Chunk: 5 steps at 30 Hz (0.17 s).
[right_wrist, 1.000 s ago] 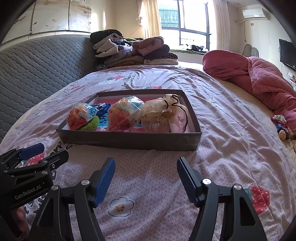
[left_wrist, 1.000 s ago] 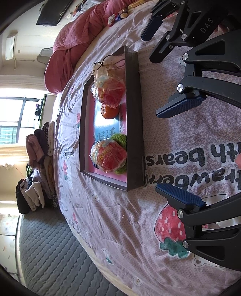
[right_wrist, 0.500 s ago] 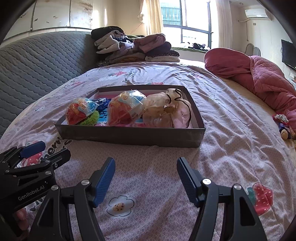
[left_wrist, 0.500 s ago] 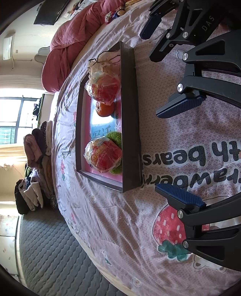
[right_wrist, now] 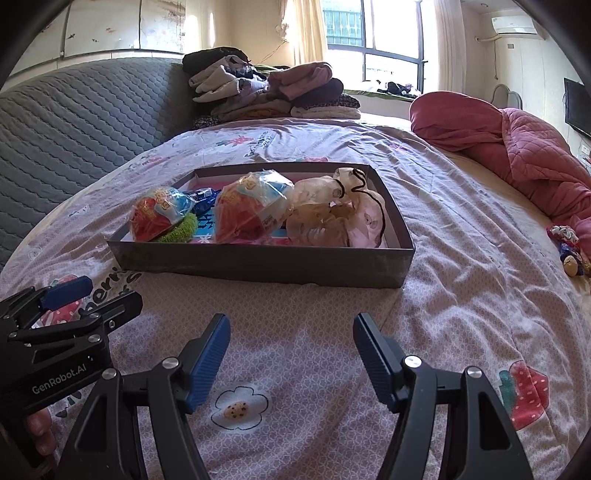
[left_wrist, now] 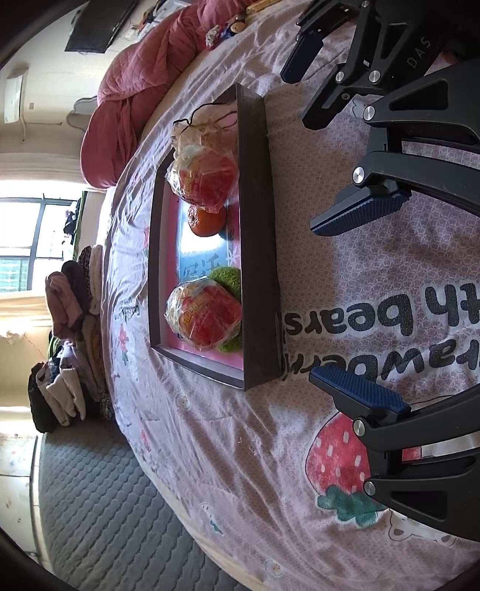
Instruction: Organize objects
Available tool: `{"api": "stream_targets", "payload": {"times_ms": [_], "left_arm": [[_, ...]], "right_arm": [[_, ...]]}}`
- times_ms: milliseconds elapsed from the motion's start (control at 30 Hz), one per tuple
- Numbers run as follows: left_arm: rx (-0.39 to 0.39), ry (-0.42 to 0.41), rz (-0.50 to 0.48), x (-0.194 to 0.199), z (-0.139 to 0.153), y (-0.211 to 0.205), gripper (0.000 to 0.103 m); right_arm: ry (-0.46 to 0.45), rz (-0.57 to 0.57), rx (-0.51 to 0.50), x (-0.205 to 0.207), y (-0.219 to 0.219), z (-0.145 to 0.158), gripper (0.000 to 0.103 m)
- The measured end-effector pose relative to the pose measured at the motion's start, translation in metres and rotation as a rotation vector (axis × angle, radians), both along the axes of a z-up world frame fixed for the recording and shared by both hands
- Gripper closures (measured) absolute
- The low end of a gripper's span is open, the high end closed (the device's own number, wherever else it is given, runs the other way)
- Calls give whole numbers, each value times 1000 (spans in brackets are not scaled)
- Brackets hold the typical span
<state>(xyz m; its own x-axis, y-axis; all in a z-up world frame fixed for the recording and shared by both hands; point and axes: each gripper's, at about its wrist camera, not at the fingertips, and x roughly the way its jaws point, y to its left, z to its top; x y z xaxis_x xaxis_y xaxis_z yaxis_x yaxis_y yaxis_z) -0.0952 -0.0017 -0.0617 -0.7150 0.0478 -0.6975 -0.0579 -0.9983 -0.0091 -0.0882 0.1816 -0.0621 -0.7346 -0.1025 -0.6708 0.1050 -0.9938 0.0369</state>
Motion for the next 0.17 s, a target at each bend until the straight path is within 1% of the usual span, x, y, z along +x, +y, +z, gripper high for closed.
{"api": "stream_targets", "payload": {"times_ms": [167], "left_arm": [[15, -13, 6, -1, -2, -3, 29]], "right_arm": [[-7, -4, -3, -1, 1, -1, 35]]}}
